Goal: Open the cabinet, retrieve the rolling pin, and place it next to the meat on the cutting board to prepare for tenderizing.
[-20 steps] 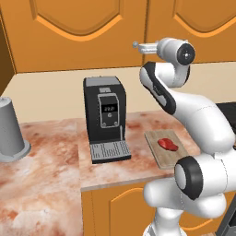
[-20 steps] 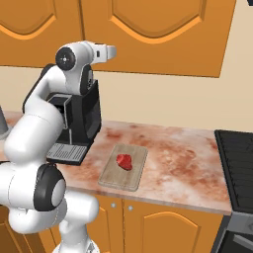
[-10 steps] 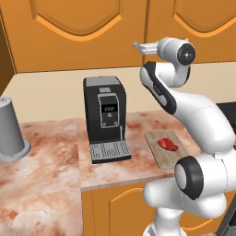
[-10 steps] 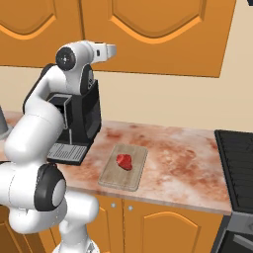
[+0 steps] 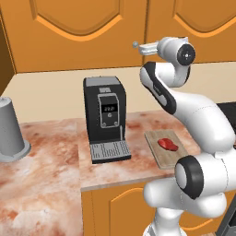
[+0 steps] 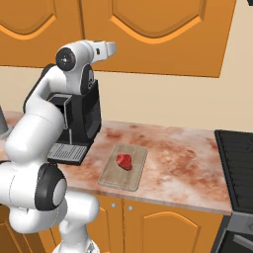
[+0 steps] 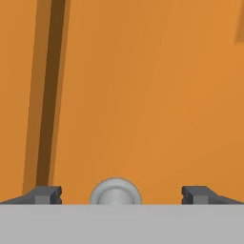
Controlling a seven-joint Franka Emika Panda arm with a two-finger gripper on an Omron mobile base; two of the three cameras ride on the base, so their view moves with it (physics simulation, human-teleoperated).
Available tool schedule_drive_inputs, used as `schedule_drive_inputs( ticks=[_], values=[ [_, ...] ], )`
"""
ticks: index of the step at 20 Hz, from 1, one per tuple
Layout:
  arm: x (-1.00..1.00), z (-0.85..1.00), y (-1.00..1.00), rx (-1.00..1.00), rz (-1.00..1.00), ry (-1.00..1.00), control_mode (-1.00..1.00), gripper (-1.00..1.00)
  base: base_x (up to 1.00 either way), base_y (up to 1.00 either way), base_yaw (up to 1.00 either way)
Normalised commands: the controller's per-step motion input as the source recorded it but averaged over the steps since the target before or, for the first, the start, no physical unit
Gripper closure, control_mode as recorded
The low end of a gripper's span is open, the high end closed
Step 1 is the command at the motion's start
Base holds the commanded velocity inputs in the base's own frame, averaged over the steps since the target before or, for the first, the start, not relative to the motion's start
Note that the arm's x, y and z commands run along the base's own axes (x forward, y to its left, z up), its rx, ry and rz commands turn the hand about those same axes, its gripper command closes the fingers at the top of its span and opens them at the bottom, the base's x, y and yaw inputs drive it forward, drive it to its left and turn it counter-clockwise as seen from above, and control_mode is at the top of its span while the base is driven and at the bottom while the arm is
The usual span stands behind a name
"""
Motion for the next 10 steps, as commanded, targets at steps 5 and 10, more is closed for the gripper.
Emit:
schedule_drive_inputs(
  ticks=[5, 10],
  values=[
    [0.03, 0.22, 0.00, -0.01, 0.00, 0.00, -1.00, -1.00, 0.00, 0.00, 0.00],
    [0.03, 0.23, 0.00, 0.00, 0.00, 0.00, -1.00, -1.00, 0.00, 0.00, 0.00]
  ],
)
